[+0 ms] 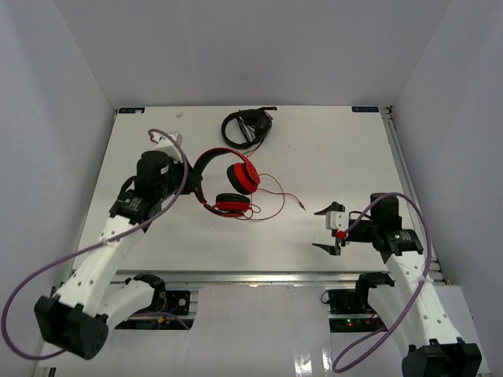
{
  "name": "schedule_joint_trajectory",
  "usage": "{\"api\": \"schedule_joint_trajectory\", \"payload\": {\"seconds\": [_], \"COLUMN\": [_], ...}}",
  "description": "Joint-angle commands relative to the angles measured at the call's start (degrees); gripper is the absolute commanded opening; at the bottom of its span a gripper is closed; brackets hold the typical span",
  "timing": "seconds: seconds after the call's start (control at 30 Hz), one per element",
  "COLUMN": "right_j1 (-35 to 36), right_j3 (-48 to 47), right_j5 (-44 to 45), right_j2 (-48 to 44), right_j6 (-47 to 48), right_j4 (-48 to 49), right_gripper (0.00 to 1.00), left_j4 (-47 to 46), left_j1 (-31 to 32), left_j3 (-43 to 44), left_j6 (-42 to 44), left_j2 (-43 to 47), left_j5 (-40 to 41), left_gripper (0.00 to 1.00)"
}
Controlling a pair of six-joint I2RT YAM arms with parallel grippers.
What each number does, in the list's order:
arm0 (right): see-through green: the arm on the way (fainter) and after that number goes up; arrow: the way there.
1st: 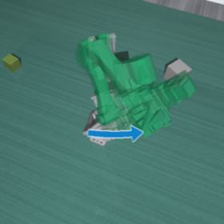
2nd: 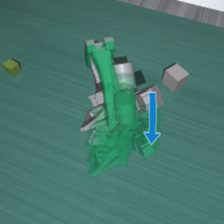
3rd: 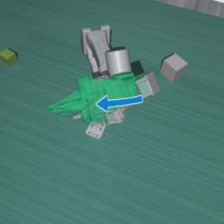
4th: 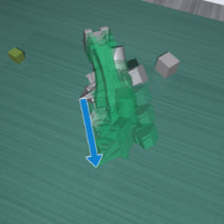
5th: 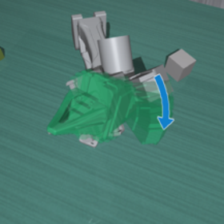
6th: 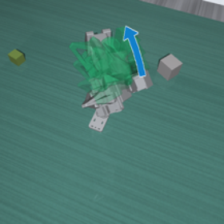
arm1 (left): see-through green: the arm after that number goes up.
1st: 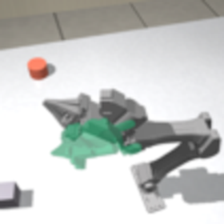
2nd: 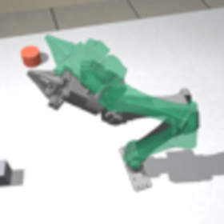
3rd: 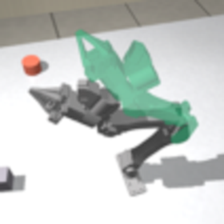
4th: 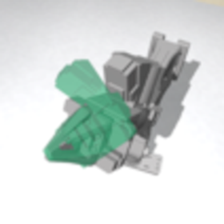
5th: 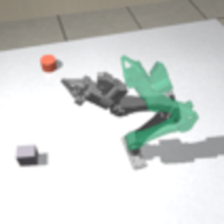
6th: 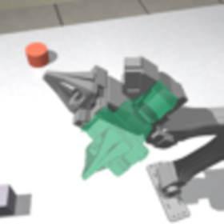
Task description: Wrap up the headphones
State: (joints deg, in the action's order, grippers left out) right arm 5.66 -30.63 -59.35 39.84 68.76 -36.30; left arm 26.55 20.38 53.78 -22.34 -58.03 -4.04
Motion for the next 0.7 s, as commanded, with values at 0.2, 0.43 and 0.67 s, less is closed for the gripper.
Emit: {"api": "schedule_joint_trajectory", "payload": {"seconds": [0.2,0.43,0.67], "right_j1": [5.3,23.4,28.2], "right_j3": [-11.7,-12.1,-13.0], "right_j5": [-7.0,4.9,13.1], "right_j2": [10.3,13.3,21.0], "right_j6": [5.4,-12.9,-21.5], "right_j4": [5.7,19.2,28.0], "right_gripper": [0.9,0.9,0.9], "left_j4": [7.8,11.2,11.5], "left_j1": [0.3,0.3,0.3], "left_j3": [-0.5,2.9,5.8], "left_j6": [-14.1,-17.8,-19.5], "left_j2": [12.8,9.5,6.7], "left_j5": [-9.1,-12.8,-17.1], "left_gripper": [0.0,0.0,0.0]}}
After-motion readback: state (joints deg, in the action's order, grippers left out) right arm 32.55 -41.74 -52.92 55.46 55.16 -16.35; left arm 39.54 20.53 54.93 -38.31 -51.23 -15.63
